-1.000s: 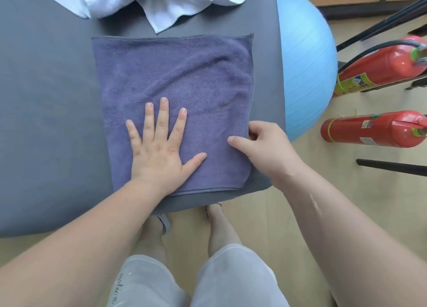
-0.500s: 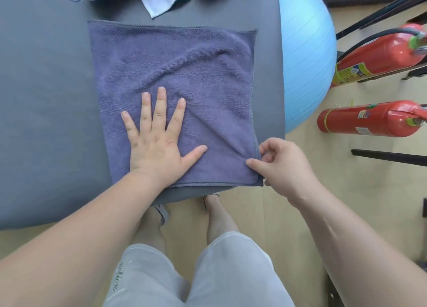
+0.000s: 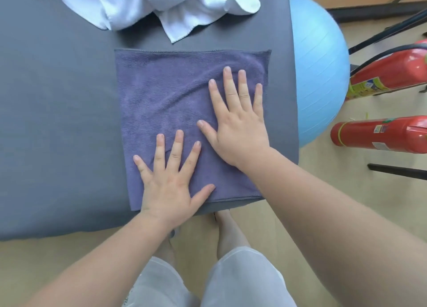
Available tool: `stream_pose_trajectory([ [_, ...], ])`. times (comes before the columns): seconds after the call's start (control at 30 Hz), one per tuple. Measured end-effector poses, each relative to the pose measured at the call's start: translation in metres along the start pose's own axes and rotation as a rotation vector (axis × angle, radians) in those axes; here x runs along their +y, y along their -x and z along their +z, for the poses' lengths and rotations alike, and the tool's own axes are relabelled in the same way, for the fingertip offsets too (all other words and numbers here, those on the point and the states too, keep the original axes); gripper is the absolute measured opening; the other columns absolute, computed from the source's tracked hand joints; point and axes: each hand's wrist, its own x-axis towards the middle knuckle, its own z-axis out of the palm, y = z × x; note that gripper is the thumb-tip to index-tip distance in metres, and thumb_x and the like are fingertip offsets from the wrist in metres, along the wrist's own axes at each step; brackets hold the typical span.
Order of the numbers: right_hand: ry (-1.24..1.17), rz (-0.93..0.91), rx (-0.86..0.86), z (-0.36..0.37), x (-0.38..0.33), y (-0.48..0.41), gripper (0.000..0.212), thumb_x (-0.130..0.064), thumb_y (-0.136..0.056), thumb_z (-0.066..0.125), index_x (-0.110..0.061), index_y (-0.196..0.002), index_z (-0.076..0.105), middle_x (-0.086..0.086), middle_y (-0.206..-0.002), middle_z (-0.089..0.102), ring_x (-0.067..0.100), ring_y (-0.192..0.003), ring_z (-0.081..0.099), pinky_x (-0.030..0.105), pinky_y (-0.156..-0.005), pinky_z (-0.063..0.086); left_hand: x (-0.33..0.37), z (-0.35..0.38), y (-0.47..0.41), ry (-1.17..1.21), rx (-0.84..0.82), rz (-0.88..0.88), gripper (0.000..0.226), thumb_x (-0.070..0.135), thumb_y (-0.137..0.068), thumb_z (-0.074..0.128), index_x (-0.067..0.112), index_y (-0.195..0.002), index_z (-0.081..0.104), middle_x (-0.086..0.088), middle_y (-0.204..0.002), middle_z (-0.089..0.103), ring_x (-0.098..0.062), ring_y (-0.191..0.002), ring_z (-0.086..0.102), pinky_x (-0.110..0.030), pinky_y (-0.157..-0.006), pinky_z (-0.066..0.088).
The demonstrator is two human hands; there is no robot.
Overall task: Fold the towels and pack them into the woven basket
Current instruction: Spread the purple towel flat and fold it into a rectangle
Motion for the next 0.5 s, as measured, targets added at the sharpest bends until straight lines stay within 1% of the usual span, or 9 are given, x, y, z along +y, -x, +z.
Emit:
stream_pose_trajectory([
  [0.07, 0.025, -0.010, -0.002, 0.008, 0.004, -0.013, 0.082, -0.069, -0.096, 0.029, -0.024, -0.162, 0.009, 0.011, -0.169, -0.004, 0.034, -0.155, -0.008, 0.059, -0.122, -0.004, -0.005, -0.008, -0.010, 0.113, 0.095, -0.045, 0.083, 0.067, -0.089, 0.034, 0.032, -0.158, 0.004, -0.005, -0.168, 0.001, -0.038, -0.153, -0.003, -0.079, -0.108, 0.007],
  [0.13, 0.049, -0.034, -0.010, 0.012, 0.008, -0.016, 0.083, -0.073, -0.094, 0.026, -0.028, -0.162, 0.007, 0.010, -0.169, -0.007, 0.034, -0.155, -0.010, 0.061, -0.122, -0.003, -0.015, -0.020, -0.030, 0.144, 0.168, -0.080, 0.077, 0.059, -0.093, 0.034, 0.027, -0.159, 0.009, -0.007, -0.168, 0.003, -0.037, -0.153, -0.002, -0.076, -0.112, 0.004],
  [0.17, 0.062, -0.065, -0.016, 0.011, 0.011, -0.015, 0.084, -0.075, -0.093, 0.025, -0.029, -0.162, 0.007, 0.009, -0.169, -0.007, 0.034, -0.155, -0.009, 0.062, -0.121, -0.002, -0.022, -0.026, -0.043, 0.134, 0.178, -0.085, 0.076, 0.059, -0.094, 0.032, 0.026, -0.159, 0.010, -0.006, -0.168, 0.002, -0.035, -0.153, -0.003, -0.073, -0.113, 0.002],
  [0.27, 0.106, -0.200, -0.045, 0.006, 0.023, -0.015, 0.086, -0.079, -0.091, 0.027, -0.032, -0.161, 0.009, 0.009, -0.169, -0.006, 0.036, -0.155, -0.008, 0.063, -0.121, 0.001, -0.043, -0.043, -0.089, 0.035, 0.146, -0.059, 0.077, 0.064, -0.094, 0.023, 0.026, -0.159, 0.003, -0.001, -0.168, -0.006, -0.031, -0.153, -0.010, -0.068, -0.116, -0.003],
  [0.37, 0.096, -0.283, -0.074, -0.003, 0.040, -0.025, 0.086, -0.078, -0.092, 0.026, -0.031, -0.161, 0.009, 0.010, -0.169, -0.006, 0.035, -0.155, -0.008, 0.058, -0.123, 0.001, -0.061, -0.053, -0.125, -0.081, 0.101, -0.017, 0.082, 0.073, -0.091, 0.013, 0.030, -0.159, -0.003, 0.002, -0.167, -0.014, -0.029, -0.152, -0.015, -0.066, -0.118, -0.002],
  [0.43, 0.036, -0.270, -0.053, -0.009, 0.046, -0.037, 0.086, -0.075, -0.093, 0.028, -0.025, -0.162, 0.012, 0.012, -0.169, -0.003, 0.034, -0.155, -0.006, 0.054, -0.125, 0.002, -0.072, -0.058, -0.139, -0.092, 0.097, -0.030, 0.089, 0.080, -0.087, 0.014, 0.031, -0.159, -0.006, 0.001, -0.166, -0.016, -0.028, -0.153, -0.015, -0.064, -0.119, -0.001],
  [0.5, -0.019, -0.190, -0.020, -0.015, 0.043, -0.051, 0.087, -0.073, -0.093, 0.027, -0.020, -0.162, 0.012, 0.016, -0.168, -0.002, 0.034, -0.155, -0.004, 0.051, -0.125, 0.002, -0.082, -0.064, -0.145, -0.040, 0.108, -0.089, 0.096, 0.085, -0.084, 0.017, 0.029, -0.159, -0.007, -0.001, -0.166, -0.016, -0.026, -0.153, -0.013, -0.062, -0.120, -0.001],
])
